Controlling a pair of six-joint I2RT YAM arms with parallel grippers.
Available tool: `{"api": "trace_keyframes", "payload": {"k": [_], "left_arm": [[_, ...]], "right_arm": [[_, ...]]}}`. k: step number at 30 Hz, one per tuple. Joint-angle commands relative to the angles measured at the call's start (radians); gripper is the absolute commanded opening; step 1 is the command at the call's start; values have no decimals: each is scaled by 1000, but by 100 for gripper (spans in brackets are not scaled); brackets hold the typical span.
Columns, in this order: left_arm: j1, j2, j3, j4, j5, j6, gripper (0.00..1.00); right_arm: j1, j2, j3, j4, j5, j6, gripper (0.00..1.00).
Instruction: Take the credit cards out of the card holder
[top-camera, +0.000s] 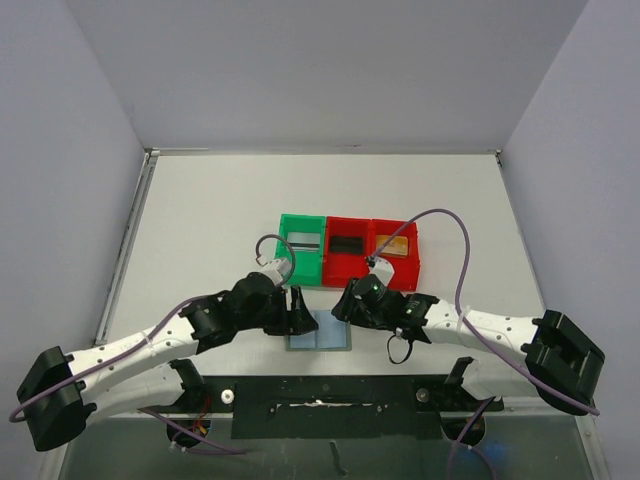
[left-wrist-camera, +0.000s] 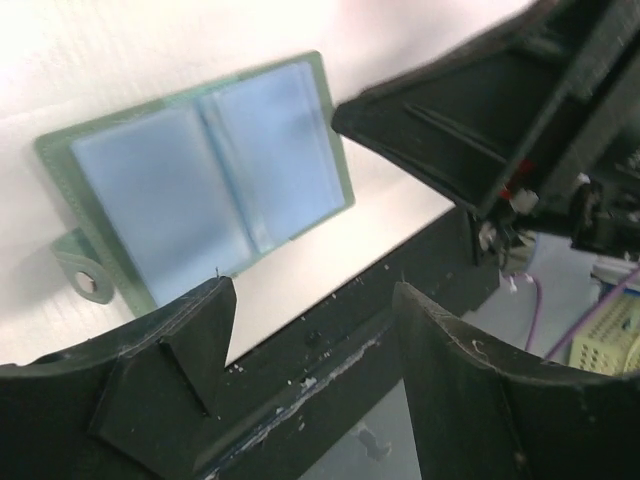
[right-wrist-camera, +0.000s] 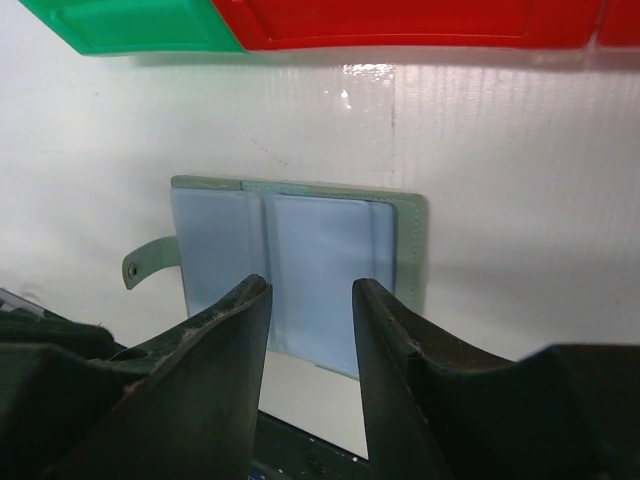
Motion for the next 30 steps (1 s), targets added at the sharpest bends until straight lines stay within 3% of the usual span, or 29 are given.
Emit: {"api": "trace_keyframes", "payload": {"k": [1, 11, 20, 27, 30], "left_arm": [[-9, 23, 3, 66, -143, -57, 62], [-8, 143, -39, 57, -172, -50, 61], [-8, 157, -65, 23, -209, -29, 60], [-8, 158, -114, 80, -171, -25, 47], [-9, 154, -123, 76, -170, -29, 38]], "right_arm": [[16, 17, 4, 84, -16, 40, 37], [21, 74, 2, 27, -28, 66, 36], [21, 110, -12, 34, -52, 65, 35], [22, 132, -2, 5, -49, 75, 35], [23, 138, 4, 38, -75, 46, 28]]}}
